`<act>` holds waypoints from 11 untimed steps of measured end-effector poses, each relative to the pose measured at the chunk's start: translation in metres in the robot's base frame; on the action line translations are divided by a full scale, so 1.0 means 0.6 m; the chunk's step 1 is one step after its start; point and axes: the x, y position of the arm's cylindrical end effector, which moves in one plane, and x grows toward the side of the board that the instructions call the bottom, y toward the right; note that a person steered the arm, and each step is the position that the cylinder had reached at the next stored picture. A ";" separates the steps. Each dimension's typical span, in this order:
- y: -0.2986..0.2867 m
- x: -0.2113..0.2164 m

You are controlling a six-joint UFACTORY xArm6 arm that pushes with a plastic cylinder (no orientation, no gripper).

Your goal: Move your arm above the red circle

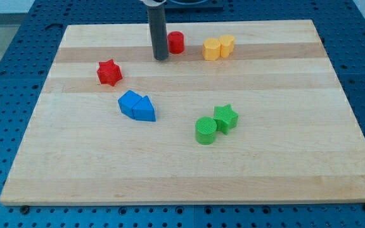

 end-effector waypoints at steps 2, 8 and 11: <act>-0.219 -0.134; 0.163 -0.184; 0.156 -0.155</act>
